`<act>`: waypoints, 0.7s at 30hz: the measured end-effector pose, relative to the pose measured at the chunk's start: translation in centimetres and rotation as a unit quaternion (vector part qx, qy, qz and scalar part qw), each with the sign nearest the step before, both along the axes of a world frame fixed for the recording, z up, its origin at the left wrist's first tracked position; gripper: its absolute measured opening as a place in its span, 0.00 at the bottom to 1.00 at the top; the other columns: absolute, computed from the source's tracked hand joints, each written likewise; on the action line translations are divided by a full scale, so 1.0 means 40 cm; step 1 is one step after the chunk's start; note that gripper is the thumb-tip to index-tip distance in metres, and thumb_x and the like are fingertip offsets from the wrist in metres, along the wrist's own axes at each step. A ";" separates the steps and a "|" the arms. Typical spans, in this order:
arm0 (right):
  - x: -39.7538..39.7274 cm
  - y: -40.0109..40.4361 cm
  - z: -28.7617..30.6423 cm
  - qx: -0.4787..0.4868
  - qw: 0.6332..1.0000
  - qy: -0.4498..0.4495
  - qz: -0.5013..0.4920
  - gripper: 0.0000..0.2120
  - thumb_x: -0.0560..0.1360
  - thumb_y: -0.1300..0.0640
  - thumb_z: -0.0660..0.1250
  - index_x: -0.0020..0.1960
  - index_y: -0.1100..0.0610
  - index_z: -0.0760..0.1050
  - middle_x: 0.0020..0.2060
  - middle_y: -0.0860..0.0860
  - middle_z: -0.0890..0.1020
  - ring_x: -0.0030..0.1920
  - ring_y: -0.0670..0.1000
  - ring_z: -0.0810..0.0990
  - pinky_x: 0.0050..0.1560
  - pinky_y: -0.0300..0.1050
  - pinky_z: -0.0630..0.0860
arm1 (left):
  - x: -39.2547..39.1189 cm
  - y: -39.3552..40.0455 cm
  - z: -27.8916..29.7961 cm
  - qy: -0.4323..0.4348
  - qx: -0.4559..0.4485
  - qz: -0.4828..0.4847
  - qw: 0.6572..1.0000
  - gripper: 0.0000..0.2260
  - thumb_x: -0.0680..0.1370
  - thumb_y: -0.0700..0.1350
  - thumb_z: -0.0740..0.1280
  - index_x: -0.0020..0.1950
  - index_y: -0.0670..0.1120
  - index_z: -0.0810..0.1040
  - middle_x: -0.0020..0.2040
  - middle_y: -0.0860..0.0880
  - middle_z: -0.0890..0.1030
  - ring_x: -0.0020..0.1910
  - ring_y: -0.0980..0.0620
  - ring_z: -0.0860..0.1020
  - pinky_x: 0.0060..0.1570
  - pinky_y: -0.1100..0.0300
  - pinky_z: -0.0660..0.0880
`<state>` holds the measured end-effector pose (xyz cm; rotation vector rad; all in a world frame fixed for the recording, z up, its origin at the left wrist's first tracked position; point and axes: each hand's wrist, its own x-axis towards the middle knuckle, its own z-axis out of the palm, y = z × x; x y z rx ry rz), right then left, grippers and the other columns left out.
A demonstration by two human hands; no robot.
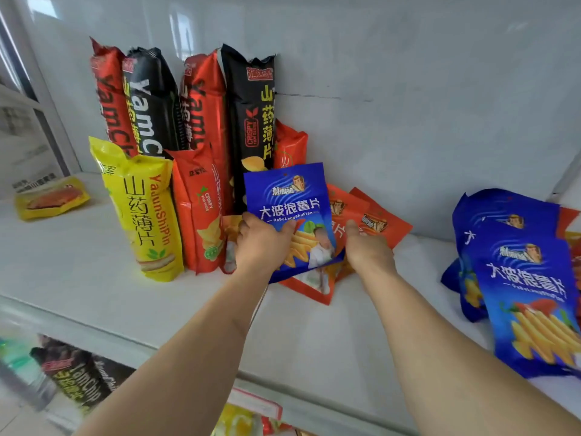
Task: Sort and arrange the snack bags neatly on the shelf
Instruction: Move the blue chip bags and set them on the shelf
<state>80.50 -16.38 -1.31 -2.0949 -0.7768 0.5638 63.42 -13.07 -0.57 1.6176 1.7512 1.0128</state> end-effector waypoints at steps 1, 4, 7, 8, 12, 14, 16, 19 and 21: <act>-0.006 0.004 0.001 0.009 1.000 0.014 -0.003 0.38 0.75 0.31 0.54 0.70 0.60 0.69 0.67 0.59 0.74 0.67 0.62 0.73 0.67 0.57 0.70 | -0.001 0.004 -0.012 0.007 -0.002 -0.010 1.000 0.42 0.75 0.64 0.68 0.76 0.39 0.56 0.73 0.40 0.68 0.71 0.39 0.68 0.69 0.44 0.67; -0.023 0.017 0.009 0.056 0.991 0.115 -0.038 0.41 0.70 0.28 0.58 0.69 0.60 0.70 0.64 0.58 0.77 0.62 0.61 0.76 0.64 0.57 0.73 | -0.007 0.015 -0.027 0.047 -0.002 -0.052 0.998 0.40 0.73 0.66 0.68 0.73 0.42 0.60 0.69 0.42 0.73 0.68 0.41 0.72 0.65 0.45 0.71; -0.022 0.019 0.016 0.079 0.973 0.197 -0.087 0.42 0.67 0.27 0.61 0.68 0.58 0.71 0.63 0.56 0.77 0.60 0.59 0.77 0.60 0.54 0.76 | -0.013 0.020 -0.027 0.069 0.012 -0.087 0.994 0.38 0.74 0.65 0.68 0.74 0.44 0.61 0.69 0.44 0.74 0.67 0.42 0.74 0.63 0.46 0.73; -0.021 0.018 0.019 0.079 0.971 0.204 -0.096 0.42 0.67 0.27 0.61 0.67 0.57 0.71 0.63 0.56 0.76 0.60 0.59 0.77 0.59 0.53 0.76 | -0.015 0.021 -0.029 0.068 0.020 -0.094 0.993 0.37 0.74 0.65 0.68 0.74 0.44 0.61 0.69 0.44 0.74 0.67 0.43 0.74 0.63 0.46 0.74; -0.033 0.014 0.028 0.097 0.951 0.282 -0.086 0.38 0.64 0.27 0.65 0.62 0.54 0.74 0.55 0.54 0.81 0.54 0.57 0.81 0.54 0.54 0.79 | -0.016 0.023 -0.029 0.066 0.034 -0.114 0.991 0.36 0.76 0.62 0.67 0.76 0.45 0.59 0.71 0.45 0.72 0.68 0.43 0.73 0.62 0.46 0.75; -0.037 0.020 0.028 0.116 0.937 0.323 -0.072 0.37 0.60 0.27 0.68 0.57 0.53 0.76 0.49 0.52 0.84 0.48 0.57 0.84 0.51 0.54 0.81 | -0.016 0.024 -0.021 0.070 0.036 -0.121 0.990 0.36 0.77 0.62 0.67 0.77 0.45 0.58 0.73 0.45 0.71 0.69 0.43 0.72 0.62 0.47 0.75; -0.042 0.026 0.029 0.117 0.931 0.340 -0.057 0.35 0.60 0.29 0.71 0.55 0.53 0.77 0.47 0.52 0.85 0.46 0.56 0.85 0.51 0.53 0.81 | -0.016 0.021 -0.014 0.076 0.045 -0.123 0.988 0.36 0.78 0.61 0.66 0.77 0.45 0.57 0.74 0.44 0.69 0.70 0.44 0.72 0.61 0.48 0.74; -0.051 0.028 0.029 0.092 0.937 0.338 -0.015 0.28 0.65 0.33 0.74 0.54 0.54 0.78 0.49 0.53 0.85 0.48 0.54 0.84 0.54 0.51 0.80 | -0.016 0.010 -0.012 0.080 0.054 -0.124 0.988 0.36 0.78 0.61 0.66 0.78 0.45 0.57 0.74 0.45 0.69 0.70 0.44 0.71 0.61 0.51 0.73; -0.057 0.025 0.028 0.065 0.941 0.332 0.017 0.27 0.65 0.35 0.75 0.53 0.55 0.79 0.46 0.53 0.85 0.46 0.54 0.83 0.49 0.48 0.79 | -0.010 -0.002 -0.015 0.074 0.054 -0.125 0.988 0.35 0.78 0.62 0.65 0.77 0.46 0.58 0.74 0.46 0.70 0.69 0.45 0.72 0.60 0.51 0.74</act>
